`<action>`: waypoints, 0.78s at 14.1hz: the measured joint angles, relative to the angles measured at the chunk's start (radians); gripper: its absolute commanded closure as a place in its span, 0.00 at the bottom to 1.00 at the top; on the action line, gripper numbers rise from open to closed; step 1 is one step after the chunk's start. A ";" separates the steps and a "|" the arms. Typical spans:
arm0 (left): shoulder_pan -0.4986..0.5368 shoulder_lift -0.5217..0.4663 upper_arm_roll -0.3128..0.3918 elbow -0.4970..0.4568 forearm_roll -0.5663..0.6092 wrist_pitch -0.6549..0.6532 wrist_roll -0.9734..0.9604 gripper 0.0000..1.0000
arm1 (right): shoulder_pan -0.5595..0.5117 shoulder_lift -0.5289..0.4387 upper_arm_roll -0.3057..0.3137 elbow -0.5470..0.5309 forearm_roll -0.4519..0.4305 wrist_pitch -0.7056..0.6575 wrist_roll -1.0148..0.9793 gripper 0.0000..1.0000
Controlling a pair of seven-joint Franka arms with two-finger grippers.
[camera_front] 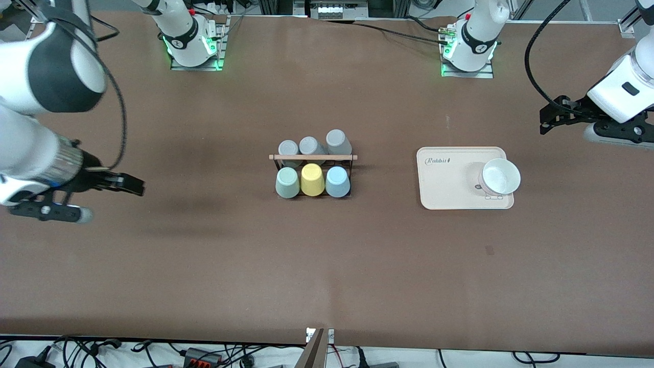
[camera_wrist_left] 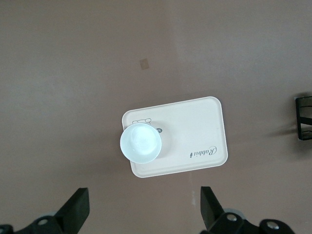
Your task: Hang scattered cups on rack with three cups
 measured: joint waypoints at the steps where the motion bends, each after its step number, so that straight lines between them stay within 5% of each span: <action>1: 0.000 0.000 0.000 0.000 0.000 -0.002 0.000 0.00 | -0.025 -0.015 -0.005 0.000 0.000 -0.002 -0.059 0.00; 7: 0.003 0.000 0.000 0.000 -0.001 -0.006 -0.001 0.00 | -0.098 -0.078 -0.014 -0.008 -0.001 -0.027 -0.229 0.00; 11: 0.006 0.000 0.002 0.000 -0.002 -0.007 -0.001 0.00 | -0.097 -0.150 -0.015 -0.110 -0.017 -0.017 -0.236 0.00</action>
